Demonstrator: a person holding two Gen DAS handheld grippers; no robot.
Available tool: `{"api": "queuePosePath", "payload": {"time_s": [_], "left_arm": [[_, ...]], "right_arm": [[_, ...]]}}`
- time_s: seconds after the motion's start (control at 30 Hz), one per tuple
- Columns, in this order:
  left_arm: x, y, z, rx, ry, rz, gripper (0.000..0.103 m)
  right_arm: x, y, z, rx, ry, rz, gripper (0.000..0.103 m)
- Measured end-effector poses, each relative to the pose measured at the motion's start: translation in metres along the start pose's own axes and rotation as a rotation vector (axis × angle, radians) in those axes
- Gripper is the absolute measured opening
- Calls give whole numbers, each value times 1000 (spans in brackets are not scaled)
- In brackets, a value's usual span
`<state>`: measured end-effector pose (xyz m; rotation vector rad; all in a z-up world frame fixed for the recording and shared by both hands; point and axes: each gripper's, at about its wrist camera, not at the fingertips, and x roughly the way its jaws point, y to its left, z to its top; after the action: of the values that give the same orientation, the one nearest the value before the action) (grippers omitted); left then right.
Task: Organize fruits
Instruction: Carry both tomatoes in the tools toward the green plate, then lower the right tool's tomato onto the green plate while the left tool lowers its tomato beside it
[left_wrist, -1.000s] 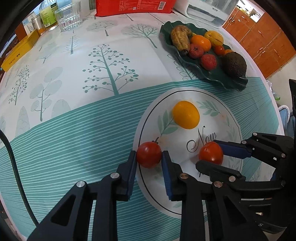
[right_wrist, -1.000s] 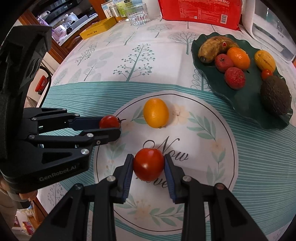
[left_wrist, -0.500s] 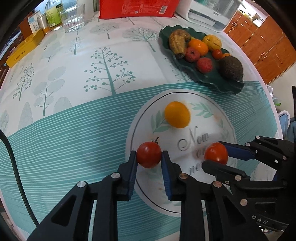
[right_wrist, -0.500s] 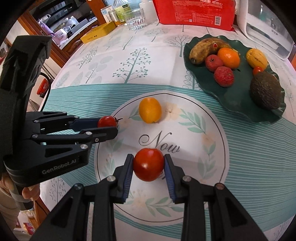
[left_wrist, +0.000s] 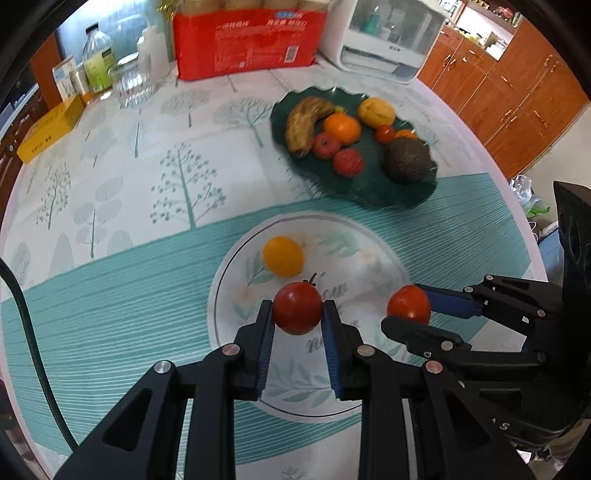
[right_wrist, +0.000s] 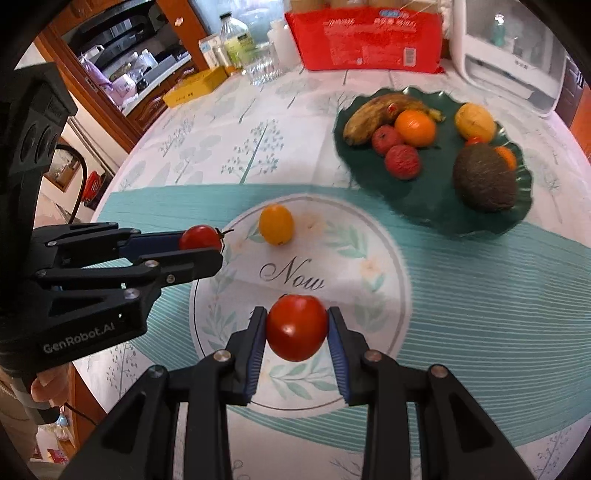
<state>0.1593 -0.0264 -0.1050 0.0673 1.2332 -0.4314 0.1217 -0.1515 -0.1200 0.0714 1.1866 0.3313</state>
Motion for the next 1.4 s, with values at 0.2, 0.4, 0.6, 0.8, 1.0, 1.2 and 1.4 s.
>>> {"api": "queuePosePath", "payload": {"time_s": [0.2, 0.4, 0.6, 0.8, 1.0, 1.2, 1.4], "left_arm": [[-24, -20, 26, 15, -48, 21, 24], [-44, -35, 67, 35, -100, 38, 24], [-62, -51, 115, 73, -161, 57, 24], [-76, -65, 167, 121, -233, 67, 24], [-65, -66, 211, 126, -265, 62, 24], [-15, -62, 234, 132, -199, 60, 24], [43, -53, 236, 132, -116, 56, 24]], "right_arm": [[-36, -19, 18, 18, -65, -10, 33], [-75, -39, 49, 20, -140, -44, 33], [-109, -63, 93, 33, -216, -86, 33], [-130, -86, 140, 51, -292, -154, 33], [-123, -100, 175, 72, -299, -184, 33], [-85, -105, 189, 79, -233, -192, 33], [-29, -115, 183, 105, -113, -196, 33]]}}
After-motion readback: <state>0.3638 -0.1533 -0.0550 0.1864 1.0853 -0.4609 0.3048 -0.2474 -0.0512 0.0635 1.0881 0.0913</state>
